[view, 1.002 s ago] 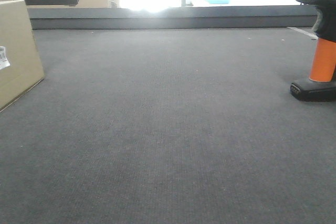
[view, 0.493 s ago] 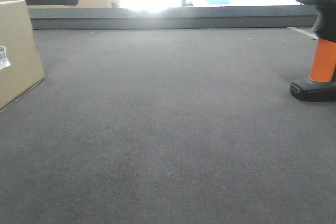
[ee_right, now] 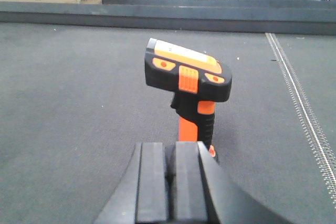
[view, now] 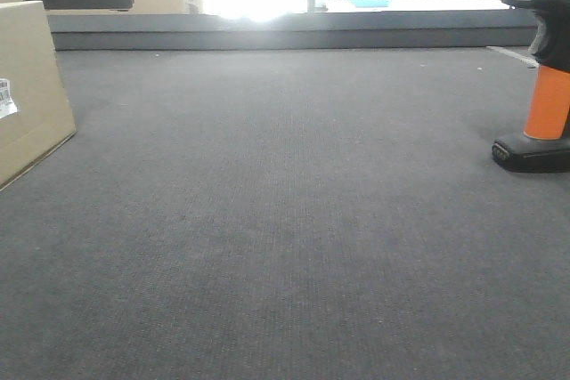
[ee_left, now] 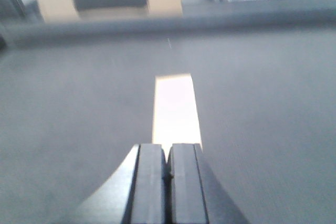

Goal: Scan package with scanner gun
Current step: 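Open both grippers and withdraw them from the box and scanner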

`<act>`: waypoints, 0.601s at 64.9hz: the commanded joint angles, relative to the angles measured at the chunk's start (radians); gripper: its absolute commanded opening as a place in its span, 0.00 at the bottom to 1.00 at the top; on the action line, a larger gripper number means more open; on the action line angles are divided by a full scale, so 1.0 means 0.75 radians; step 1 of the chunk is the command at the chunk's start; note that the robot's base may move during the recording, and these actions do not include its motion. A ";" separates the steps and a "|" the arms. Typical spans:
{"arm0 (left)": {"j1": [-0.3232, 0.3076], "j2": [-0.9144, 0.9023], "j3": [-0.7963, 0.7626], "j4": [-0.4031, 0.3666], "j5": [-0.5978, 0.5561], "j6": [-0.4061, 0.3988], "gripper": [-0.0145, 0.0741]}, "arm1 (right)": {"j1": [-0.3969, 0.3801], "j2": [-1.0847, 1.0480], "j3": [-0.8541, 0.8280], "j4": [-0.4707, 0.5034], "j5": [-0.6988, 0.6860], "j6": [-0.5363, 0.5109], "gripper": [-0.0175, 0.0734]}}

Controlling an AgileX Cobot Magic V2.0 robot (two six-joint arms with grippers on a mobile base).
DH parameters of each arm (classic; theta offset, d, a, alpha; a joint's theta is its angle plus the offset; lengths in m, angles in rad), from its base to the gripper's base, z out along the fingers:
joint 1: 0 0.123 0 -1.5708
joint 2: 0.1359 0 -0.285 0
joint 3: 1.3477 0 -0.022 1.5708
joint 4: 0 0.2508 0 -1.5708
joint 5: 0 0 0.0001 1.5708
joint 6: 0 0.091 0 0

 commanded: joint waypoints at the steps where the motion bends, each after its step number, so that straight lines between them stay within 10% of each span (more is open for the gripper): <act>1: -0.001 -0.094 0.107 -0.007 -0.153 -0.001 0.04 | 0.000 -0.065 0.009 -0.009 0.002 -0.007 0.02; 39: -0.001 -0.210 0.274 -0.001 -0.279 -0.001 0.04 | 0.000 -0.114 0.009 -0.007 -0.003 -0.007 0.02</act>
